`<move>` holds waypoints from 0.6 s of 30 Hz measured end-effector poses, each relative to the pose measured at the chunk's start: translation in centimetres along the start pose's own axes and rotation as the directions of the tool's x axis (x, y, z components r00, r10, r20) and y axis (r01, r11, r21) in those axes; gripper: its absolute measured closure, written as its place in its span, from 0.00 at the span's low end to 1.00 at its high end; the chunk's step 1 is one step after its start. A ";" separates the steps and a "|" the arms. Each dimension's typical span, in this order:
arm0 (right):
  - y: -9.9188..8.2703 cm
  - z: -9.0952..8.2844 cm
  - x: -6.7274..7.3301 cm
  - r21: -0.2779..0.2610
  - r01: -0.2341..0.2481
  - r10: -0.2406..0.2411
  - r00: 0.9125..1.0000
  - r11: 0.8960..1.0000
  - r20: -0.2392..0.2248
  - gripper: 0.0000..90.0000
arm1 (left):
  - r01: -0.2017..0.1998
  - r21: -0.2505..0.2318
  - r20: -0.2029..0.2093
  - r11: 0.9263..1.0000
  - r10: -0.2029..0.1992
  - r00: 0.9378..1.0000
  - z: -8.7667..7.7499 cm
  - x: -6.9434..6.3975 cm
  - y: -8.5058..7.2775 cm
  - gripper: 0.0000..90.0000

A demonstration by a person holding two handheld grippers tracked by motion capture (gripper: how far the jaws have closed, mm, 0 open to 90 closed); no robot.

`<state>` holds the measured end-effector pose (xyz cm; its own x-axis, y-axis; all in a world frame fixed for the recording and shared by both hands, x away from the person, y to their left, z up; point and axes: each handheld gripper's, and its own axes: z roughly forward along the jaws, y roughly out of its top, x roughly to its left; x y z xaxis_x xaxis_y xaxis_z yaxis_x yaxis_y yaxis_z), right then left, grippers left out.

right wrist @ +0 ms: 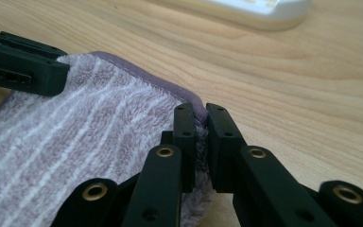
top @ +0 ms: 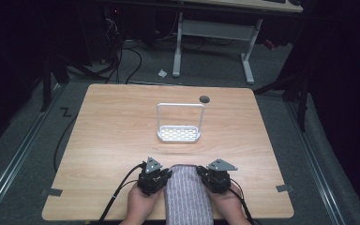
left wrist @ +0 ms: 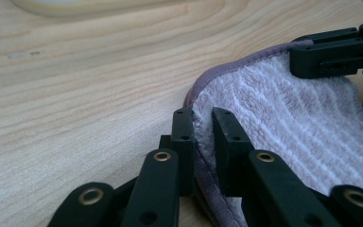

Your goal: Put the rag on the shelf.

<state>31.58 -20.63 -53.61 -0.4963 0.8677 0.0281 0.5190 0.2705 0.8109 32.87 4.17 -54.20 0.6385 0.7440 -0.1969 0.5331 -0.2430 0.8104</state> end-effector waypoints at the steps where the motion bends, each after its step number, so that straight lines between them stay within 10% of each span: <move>1: 0.0 -0.3 0.3 -0.023 0.009 -0.009 1.000 1.000 0.013 0.93 | -0.002 -0.018 0.000 1.000 0.002 1.000 -0.2 -0.1 -0.1 0.89; 18: 1.7 -4.5 1.9 -0.317 0.134 -0.113 0.990 0.939 0.087 0.93 | -0.079 -0.268 -0.051 0.960 0.068 0.996 -4.4 -2.4 1.6 0.89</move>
<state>28.40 -20.42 -49.57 -0.4894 0.8646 -0.1140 0.2000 0.2386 0.9503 29.76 4.79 -50.01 0.6440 0.7566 -0.1134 0.3130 -0.1253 0.9415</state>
